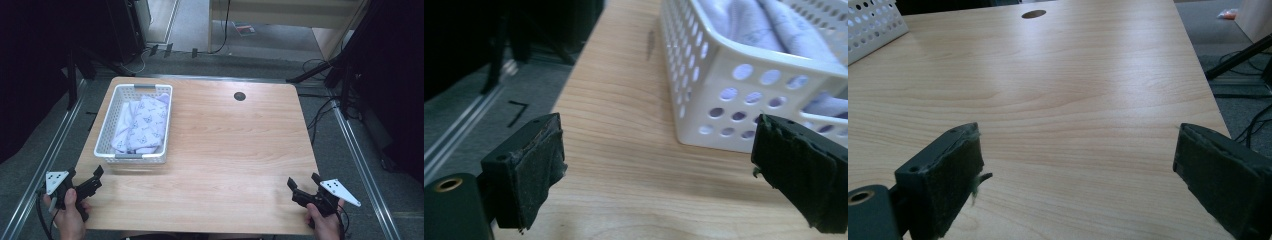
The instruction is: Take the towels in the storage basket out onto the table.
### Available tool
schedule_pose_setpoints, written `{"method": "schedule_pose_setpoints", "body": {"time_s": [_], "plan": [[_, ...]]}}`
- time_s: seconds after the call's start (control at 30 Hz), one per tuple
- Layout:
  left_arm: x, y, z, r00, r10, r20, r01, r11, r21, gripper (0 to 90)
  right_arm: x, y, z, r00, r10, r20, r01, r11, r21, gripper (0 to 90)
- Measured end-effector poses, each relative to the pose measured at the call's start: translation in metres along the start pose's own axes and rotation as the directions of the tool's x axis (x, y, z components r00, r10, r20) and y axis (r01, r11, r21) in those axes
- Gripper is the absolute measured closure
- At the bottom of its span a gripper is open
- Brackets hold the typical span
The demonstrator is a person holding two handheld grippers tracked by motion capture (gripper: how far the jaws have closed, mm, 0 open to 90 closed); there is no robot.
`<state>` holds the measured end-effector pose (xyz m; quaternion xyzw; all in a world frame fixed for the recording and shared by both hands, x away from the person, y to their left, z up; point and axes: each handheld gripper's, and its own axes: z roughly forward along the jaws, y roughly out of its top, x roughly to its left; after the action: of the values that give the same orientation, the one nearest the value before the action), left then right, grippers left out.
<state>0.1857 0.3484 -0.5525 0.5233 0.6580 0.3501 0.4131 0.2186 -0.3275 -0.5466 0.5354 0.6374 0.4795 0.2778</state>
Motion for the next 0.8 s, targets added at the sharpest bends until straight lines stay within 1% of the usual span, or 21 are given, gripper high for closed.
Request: {"method": "schedule_pose_setpoints", "body": {"time_s": [0.07,0.13,0.2,0.27,0.33,0.37,0.4,0.43,0.5,0.53,0.57,0.7,0.8], "plan": [[0.0,0.0,0.0,0.9999,0.007,0.01,-0.007,0.9999,0.007,7.6,0.0,0.0,0.0,1.0,0.0,-0.001,0.0,1.0,-0.001,5.8],[0.001,0.0,0.0,0.9996,0.001,0.027,-0.002,0.9999,0.01,7.6,0.0,0.0,-0.001,1.0,0.002,-0.001,-0.002,1.0,-0.002,5.8],[0.002,0.0,0.0,0.9994,-0.004,0.034,0.004,0.9999,0.01,7.5,0.0,0.0,-0.001,1.0,0.002,-0.003,-0.002,1.0,-0.004,5.8],[0.004,0.001,-0.001,0.9996,-0.019,0.023,0.019,0.9996,0.019,7.5,0.0,0.0,-0.001,1.0,0.002,-0.004,-0.003,1.0,-0.005,5.8],[0.007,0.004,-0.006,0.9984,-0.049,0.029,0.049,0.9986,0.019,7.5,0.0,0.0,-0.001,1.0,0.004,-0.003,-0.004,1.0,-0.007,5.8],[0.009,0.006,-0.008,0.998,-0.06,0.022,0.059,0.9981,0.015,7.5,0.0,0.0,-0.001,1.0,0.003,-0.004,-0.003,1.0,-0.007,5.8],[0.009,0.007,-0.009,0.998,-0.062,0.017,0.061,0.998,0.016,7.5,0.0,0.0,-0.001,1.0,0.003,-0.004,-0.003,1.0,-0.007,5.8],[0.009,0.009,-0.011,0.9982,-0.057,0.015,0.057,0.9983,0.014,7.5,0.0,0.0,-0.001,1.0,0.001,-0.005,-0.001,1.0,-0.007,5.8],[0.006,0.014,-0.014,0.9994,-0.032,0.01,0.032,0.9994,0.016,7.5,0.0,0.0,-0.001,1.0,0.001,-0.007,-0.001,1.0,-0.007,5.8],[0.003,0.019,-0.017,0.9999,-0.011,0.012,0.011,0.9997,0.021,7.5,0.0,0.0,-0.001,1.0,0.002,-0.007,-0.002,1.0,-0.006,5.8],[0.003,0.019,-0.017,0.9999,-0.011,0.012,0.011,0.9997,0.021,7.5,0.0,0.0,-0.001,1.0,0.002,-0.007,-0.002,1.0,-0.006,5.8],[-0.004,0.031,-0.024,0.9991,-0.002,0.043,0.001,0.9995,0.033,7.5,0.0,0.0,-0.001,1.0,0.005,-0.001,-0.005,1.0,-0.008,5.8],[-0.011,0.042,-0.029,0.998,0.023,0.059,-0.025,0.9992,0.031,7.5,0.0,0.0,-0.001,1.0,0.006,0.0,-0.006,1.0,-0.006,5.8]]}}
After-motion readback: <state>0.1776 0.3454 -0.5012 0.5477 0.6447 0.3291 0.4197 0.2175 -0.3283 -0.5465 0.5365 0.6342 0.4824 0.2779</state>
